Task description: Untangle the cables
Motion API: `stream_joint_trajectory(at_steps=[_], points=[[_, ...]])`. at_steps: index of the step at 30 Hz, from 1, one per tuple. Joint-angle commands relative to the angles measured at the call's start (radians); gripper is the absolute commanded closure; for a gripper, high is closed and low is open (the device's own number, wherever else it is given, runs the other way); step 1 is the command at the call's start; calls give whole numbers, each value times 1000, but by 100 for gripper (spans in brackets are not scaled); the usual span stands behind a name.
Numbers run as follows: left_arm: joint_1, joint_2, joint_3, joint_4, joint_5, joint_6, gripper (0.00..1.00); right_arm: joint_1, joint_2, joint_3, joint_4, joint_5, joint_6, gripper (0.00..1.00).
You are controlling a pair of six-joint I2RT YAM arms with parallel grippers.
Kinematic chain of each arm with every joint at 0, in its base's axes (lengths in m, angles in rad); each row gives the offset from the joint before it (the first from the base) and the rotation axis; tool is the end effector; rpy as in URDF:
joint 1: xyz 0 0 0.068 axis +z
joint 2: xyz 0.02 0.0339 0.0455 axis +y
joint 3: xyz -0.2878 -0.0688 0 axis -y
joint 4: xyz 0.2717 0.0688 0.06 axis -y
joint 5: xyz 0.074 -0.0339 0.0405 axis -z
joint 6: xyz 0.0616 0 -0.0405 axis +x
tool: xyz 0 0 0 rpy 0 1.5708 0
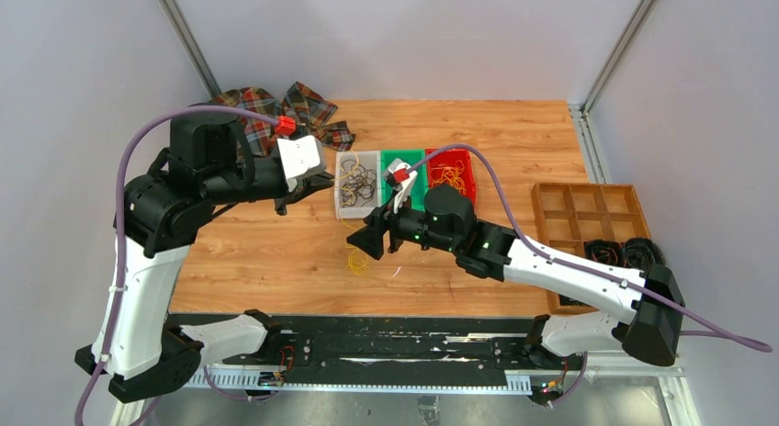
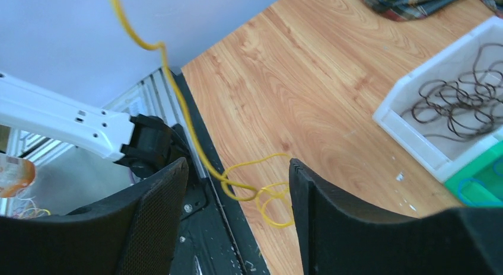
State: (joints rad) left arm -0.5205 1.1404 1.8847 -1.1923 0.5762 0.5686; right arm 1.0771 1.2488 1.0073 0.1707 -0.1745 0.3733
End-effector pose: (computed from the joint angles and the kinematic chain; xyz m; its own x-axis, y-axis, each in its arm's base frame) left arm 0.1329 -0.1148 0.5488 0.1373 0.4417 -0.8866 0.9128 0.2912 0.2864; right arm 0.1524 0.3057 0.3703 -0.3774 0.0566 -0.9243 -0.8717 0.3153 0.3752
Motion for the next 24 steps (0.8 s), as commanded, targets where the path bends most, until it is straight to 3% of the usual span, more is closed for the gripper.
stream_joint_trajectory(at_steps=[1, 5, 9, 16, 22, 24], points=[[-6, -15, 9, 5, 11, 2, 100, -6, -13, 28, -54, 86, -38, 34], [-6, -22, -10, 3, 30, -3, 99, -12, -41, 83, -184, 180, -129, 29], [-6, -17, -14, 5, 33, -2, 100, -23, -53, 76, -170, 119, -127, 33], [-6, -16, -10, 4, 32, -3, 99, -23, 10, 83, -87, -71, -60, 64], [-6, -21, -35, 5, 24, 3, 99, -26, 3, 107, -118, -17, -68, 99], [-6, -26, -71, 5, 18, 11, 99, -34, -5, 119, -137, 12, -72, 99]])
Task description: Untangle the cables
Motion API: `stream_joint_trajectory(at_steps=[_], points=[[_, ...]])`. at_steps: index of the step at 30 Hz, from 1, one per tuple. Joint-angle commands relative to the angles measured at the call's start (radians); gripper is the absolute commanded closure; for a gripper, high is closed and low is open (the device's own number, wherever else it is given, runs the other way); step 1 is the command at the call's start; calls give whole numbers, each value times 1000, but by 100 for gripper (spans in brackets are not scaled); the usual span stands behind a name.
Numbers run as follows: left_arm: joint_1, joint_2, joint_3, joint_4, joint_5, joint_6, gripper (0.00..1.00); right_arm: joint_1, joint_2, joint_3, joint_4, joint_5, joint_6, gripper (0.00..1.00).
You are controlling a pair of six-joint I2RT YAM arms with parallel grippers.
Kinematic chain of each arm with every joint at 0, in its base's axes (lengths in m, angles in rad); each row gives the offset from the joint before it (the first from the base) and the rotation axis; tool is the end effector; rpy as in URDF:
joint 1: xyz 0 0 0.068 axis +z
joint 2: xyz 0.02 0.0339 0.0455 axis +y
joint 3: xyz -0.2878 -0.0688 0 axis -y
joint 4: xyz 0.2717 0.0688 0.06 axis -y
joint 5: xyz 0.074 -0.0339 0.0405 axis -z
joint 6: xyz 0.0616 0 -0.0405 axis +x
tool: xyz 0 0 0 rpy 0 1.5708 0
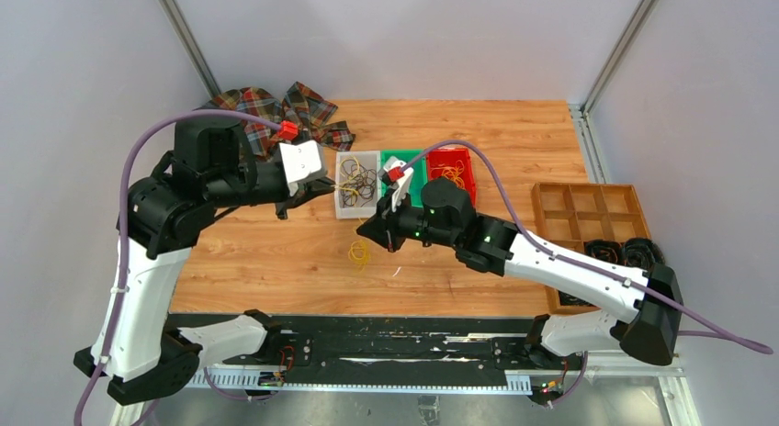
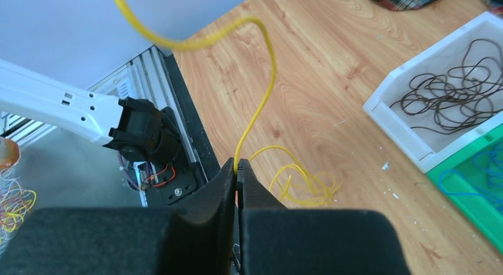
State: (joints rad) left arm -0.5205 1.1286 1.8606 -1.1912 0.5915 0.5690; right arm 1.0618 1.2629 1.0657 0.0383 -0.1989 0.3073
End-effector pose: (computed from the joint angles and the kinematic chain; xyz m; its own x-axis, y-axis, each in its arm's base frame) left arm 0.1313 -0.1148 0.5444 0.1321 0.4398 -0.8883 0.9203 0.2785 0.2748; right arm 0.1568 0.3060 0.3721 -0.3612 -0.0387 -0.9317 -0.8832 0.3347 0.3285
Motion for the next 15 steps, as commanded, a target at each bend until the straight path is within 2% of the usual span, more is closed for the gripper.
stream_joint_trajectory(at_steps=[1, 5, 8, 10, 12, 15], points=[[-6, -19, -73, 4, -4, 16, 99, -27, -23, 67, -18, 56, -7, 99], [-6, -45, -261, 3, -89, 89, 86, -97, -51, 71, -56, 107, 7, 99], [-6, -64, -401, 2, -203, 164, 61, -170, -100, 58, -74, 142, 28, 99], [-6, -74, -475, 3, -273, 208, 47, -228, -131, 52, -85, 159, 29, 99], [-6, -75, -499, 4, -314, 225, 28, -277, -154, 56, -98, 162, 26, 99], [-6, -73, -492, 5, -318, 209, 7, -358, -158, 74, -124, 164, 8, 99]])
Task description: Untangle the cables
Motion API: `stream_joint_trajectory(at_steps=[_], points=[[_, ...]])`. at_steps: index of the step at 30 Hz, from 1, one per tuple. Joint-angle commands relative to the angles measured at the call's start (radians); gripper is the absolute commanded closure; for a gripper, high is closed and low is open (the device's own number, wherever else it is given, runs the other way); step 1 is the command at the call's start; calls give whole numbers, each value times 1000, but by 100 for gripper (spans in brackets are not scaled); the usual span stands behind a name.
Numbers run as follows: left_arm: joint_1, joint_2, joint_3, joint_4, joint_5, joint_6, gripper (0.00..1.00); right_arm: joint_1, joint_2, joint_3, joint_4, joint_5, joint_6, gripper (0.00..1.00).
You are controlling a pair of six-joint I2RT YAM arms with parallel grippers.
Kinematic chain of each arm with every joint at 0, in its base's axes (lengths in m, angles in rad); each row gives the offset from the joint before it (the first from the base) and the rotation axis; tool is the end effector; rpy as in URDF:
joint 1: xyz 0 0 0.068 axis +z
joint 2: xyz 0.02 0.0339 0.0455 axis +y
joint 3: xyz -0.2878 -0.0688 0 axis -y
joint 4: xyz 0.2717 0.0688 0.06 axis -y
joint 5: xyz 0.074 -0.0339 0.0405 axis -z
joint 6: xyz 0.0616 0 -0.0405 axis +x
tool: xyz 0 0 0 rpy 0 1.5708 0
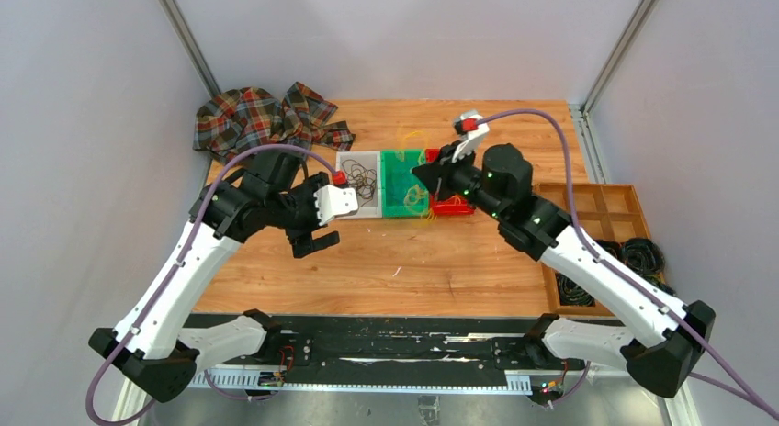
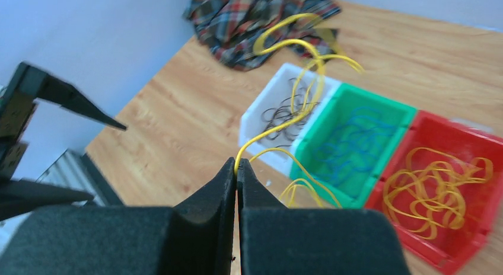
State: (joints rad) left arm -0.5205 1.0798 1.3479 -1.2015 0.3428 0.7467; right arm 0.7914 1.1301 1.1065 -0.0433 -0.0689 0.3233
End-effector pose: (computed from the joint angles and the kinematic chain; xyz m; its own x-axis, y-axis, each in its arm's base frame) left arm 0.1710 -0.1219 0.3910 -0.0757 0.7807 -0.6202 0.9447 0.2552 0.2060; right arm 0.2117 0.2202 0.4183 -0.2853 0.1621 -0.9446 -0.7037 0.6336 0.3214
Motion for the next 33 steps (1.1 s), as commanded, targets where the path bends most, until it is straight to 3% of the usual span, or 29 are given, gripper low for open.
stream_joint_trajectory(at_steps=[1, 10, 17, 26, 33], points=[[-6, -22, 28, 17, -62, 22, 0, -113, -18, 44, -51, 39, -25, 99], [-6, -18, 102, 15, -43, -42, 2, -314, 112, 157, -50, 113, -140, 99], [-5, -32, 112, 15, -44, -44, 2, -442, 221, 213, -10, 42, -89, 100], [-4, -34, 123, 15, -47, -47, 2, -458, 274, 223, 38, 13, -34, 100], [-5, -30, 134, 14, -51, -47, 2, -457, 266, 112, 62, -1, 5, 99]])
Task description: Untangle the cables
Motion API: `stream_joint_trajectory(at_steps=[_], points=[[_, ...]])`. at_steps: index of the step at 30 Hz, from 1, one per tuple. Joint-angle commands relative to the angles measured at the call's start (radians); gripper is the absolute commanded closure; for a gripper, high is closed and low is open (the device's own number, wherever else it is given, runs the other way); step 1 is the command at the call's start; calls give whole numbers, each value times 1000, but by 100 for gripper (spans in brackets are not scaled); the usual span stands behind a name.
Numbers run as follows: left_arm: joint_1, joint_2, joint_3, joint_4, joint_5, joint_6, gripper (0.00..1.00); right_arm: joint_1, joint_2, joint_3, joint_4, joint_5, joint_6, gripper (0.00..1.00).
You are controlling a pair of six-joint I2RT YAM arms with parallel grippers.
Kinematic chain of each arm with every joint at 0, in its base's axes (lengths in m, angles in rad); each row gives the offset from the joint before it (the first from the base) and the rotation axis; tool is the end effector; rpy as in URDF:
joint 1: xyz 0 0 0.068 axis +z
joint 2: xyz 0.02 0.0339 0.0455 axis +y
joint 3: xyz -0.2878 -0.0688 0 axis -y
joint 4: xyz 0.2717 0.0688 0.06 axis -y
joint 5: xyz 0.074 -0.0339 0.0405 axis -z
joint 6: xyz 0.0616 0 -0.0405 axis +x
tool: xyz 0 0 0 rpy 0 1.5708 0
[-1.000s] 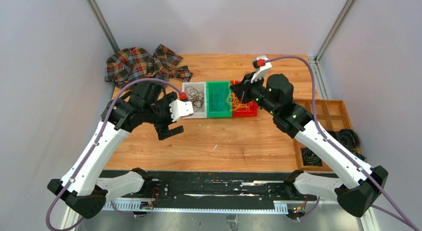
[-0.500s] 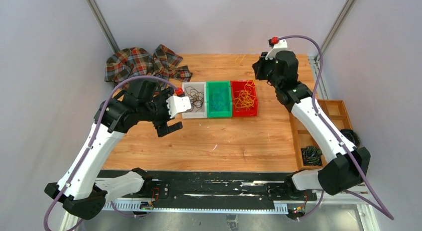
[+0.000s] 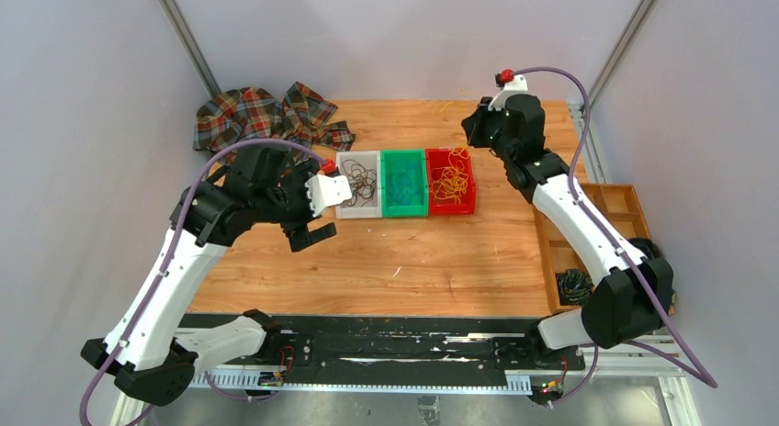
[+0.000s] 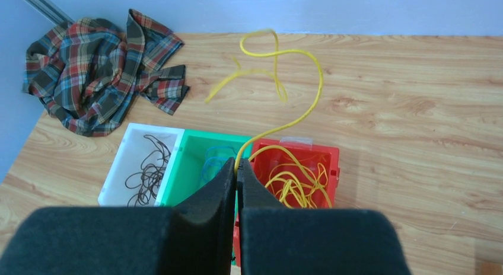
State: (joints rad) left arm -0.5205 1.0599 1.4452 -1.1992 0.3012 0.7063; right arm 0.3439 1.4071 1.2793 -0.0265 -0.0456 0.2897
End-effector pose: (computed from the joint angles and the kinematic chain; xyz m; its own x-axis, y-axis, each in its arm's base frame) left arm 0.1642 -0.1152 0.4257 -0.0569 0.7470 -0.6624 0.9051 0.3186 0.2816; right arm 0.3607 0.1322 0.4015 -0.2470 0.2147 -0.9449 -0.3221 0.9015 0.2890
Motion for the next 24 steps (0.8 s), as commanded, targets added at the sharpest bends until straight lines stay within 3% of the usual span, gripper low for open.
stream_joint_trajectory(at_steps=[1, 14, 24], points=[[-5, -9, 41, 13, -9, -9, 2, -8, -14, -81, 44, -24, 42, 99], [-5, 16, 70, 13, 1, -14, 2, 27, -6, -272, -77, 38, 69, 99], [-4, 15, 74, 14, 1, -15, 2, 64, 127, -194, -147, 13, 82, 99]])
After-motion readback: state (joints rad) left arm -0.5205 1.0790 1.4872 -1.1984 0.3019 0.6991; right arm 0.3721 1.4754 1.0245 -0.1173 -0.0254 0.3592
